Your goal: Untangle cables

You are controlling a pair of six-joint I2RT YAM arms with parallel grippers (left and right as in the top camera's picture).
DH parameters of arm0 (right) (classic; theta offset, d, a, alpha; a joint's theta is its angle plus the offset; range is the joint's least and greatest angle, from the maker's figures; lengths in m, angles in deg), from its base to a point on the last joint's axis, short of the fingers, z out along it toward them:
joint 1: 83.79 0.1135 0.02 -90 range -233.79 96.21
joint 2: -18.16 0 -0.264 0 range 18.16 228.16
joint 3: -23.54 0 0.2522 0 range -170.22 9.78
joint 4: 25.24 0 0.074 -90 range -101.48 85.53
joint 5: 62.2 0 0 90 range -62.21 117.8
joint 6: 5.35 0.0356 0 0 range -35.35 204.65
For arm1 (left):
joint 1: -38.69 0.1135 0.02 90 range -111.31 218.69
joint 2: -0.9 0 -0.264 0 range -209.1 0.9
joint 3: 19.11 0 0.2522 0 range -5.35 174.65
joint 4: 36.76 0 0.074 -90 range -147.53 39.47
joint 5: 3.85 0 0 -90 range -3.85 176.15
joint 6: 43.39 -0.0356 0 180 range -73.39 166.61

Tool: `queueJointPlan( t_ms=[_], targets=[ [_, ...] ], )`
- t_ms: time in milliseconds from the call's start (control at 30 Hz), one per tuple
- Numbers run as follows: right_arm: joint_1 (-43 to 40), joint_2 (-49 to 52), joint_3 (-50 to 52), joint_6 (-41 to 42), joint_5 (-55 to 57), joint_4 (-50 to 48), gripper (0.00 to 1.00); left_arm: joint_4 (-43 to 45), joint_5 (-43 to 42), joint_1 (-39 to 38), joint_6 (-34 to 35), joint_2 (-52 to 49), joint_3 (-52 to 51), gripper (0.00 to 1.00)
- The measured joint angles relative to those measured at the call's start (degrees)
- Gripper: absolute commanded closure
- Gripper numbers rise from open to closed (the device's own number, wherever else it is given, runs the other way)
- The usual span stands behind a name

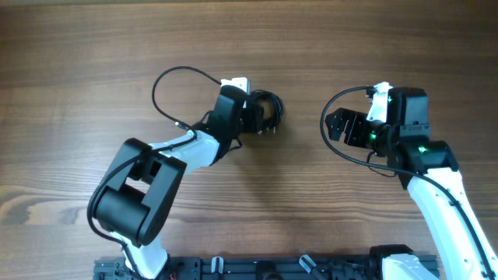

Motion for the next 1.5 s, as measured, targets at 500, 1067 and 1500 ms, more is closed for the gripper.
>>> queueJointPlan(
  t_ms=[500, 1067, 1500],
  targets=[
    [0.0, 0.0, 0.0, -0.1, -0.5, -0.5, 0.01, -3.1, -15.7, -0.5, 0.4, 8.4, 0.0, 0.96],
    [6.9, 23.6, -0.1, 7.1, -14.0, -1.1, 0.49, -20.5, -17.6, -2.1, 0.4, 9.6, 0.2, 0.96],
    [12.0, 28.1, -0.4, 11.4, -16.9, -0.6, 0.96, -22.4, -14.4, -3.0, 0.4, 9.6, 0.2, 0.96]
  ],
)
